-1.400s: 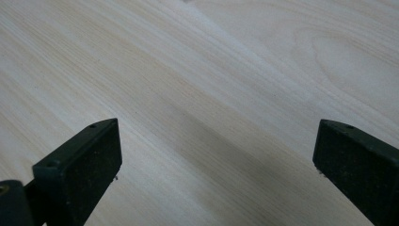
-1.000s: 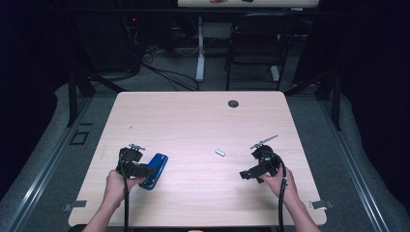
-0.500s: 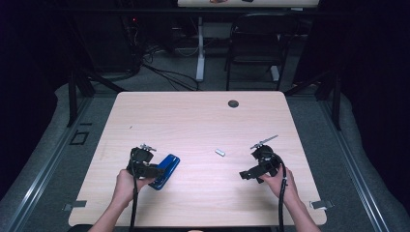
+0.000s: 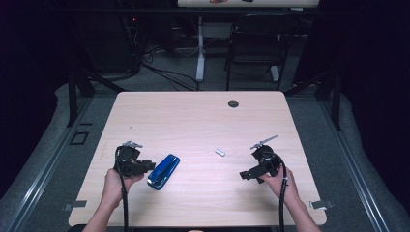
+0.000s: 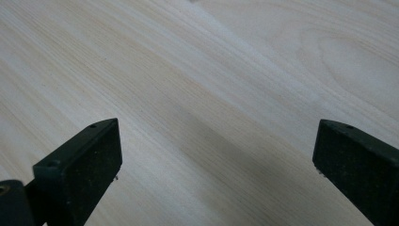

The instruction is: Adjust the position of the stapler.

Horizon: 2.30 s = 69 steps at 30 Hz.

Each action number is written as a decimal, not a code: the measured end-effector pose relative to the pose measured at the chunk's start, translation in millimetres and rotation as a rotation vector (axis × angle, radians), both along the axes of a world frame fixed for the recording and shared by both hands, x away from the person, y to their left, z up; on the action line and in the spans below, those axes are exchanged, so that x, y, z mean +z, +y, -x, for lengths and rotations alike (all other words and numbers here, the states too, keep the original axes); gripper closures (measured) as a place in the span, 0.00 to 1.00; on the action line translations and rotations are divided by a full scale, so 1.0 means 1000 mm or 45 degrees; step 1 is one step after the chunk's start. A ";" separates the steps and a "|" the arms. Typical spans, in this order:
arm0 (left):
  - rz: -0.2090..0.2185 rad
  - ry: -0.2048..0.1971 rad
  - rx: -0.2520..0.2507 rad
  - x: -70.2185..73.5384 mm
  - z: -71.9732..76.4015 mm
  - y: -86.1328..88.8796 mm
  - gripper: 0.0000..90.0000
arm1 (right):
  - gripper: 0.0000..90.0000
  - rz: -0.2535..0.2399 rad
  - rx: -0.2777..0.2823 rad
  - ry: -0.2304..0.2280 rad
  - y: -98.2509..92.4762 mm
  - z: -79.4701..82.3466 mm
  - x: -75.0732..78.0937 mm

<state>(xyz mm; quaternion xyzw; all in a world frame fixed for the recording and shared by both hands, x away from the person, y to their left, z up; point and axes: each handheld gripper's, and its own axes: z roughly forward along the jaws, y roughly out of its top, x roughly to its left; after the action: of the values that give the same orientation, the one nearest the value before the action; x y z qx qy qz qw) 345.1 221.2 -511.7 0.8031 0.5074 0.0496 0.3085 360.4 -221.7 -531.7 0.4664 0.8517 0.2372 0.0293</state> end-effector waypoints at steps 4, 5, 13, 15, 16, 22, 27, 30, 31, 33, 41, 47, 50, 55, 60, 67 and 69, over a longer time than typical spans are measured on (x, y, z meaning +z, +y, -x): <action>-0.012 0.072 -0.007 -0.007 -0.002 0.006 0.97 | 0.02 0.000 -0.001 -0.002 0.000 0.000 0.000; -0.007 0.097 -0.010 -0.009 -0.001 0.007 0.97 | 0.02 0.001 0.002 -0.001 0.000 0.000 -0.001; 0.006 0.134 -0.048 -0.011 0.003 0.006 1.00 | 0.02 0.009 0.000 0.006 0.001 0.000 0.000; 0.023 0.139 -0.056 -0.012 0.002 0.006 1.00 | 0.02 0.002 0.001 -0.003 0.001 0.000 -0.001; 0.048 0.148 -0.071 -0.012 0.002 0.006 1.00 | 0.02 0.008 0.003 0.000 0.001 0.000 0.000; 0.000 0.153 -0.084 -0.013 0.002 0.002 1.00 | 0.02 0.010 0.005 0.009 0.001 0.000 -0.001; -0.034 0.172 -0.081 -0.015 0.002 0.003 1.00 | 0.02 0.013 -0.001 0.011 0.002 0.000 -0.001; -0.048 0.172 -0.082 -0.016 0.002 0.001 1.00 | 0.03 0.013 0.007 0.016 0.001 0.000 -0.001; -0.046 0.175 -0.083 -0.016 0.002 0.002 1.00 | 0.03 0.017 0.013 0.018 0.001 0.000 0.000; -0.033 0.187 -0.085 -0.017 0.001 0.003 1.00 | 0.03 0.018 0.010 0.013 0.002 0.000 -0.001; 0.038 0.221 -0.106 -0.019 0.000 0.002 1.00 | 0.03 0.021 0.010 0.018 0.002 0.000 -0.001; -0.077 0.161 -0.090 -0.016 0.001 0.001 1.00 | 0.03 0.024 0.009 0.023 0.002 0.000 -0.001; -0.150 0.151 -0.084 -0.016 0.001 0.000 1.00 | 0.03 0.010 0.001 0.028 0.003 0.000 -0.002; -0.209 0.179 -0.103 -0.023 0.000 -0.005 1.00 | 0.03 0.021 0.014 0.027 0.003 0.000 -0.001; -0.240 0.211 -0.106 -0.028 -0.002 -0.009 1.00 | 0.03 0.024 0.011 0.023 0.003 0.000 -0.001; -0.273 0.216 -0.108 -0.031 -0.005 -0.011 1.00 | 0.04 0.021 0.010 0.024 0.003 0.000 -0.001; -0.252 0.226 -0.102 -0.032 -0.006 -0.009 1.00 | 0.04 0.014 0.017 0.021 0.004 0.000 -0.001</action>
<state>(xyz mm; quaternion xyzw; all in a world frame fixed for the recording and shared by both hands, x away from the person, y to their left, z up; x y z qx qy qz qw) 350.7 212.4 -543.2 0.8505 0.4927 0.0160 0.1833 360.0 -218.0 -532.8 0.4624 0.8564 0.2286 0.0232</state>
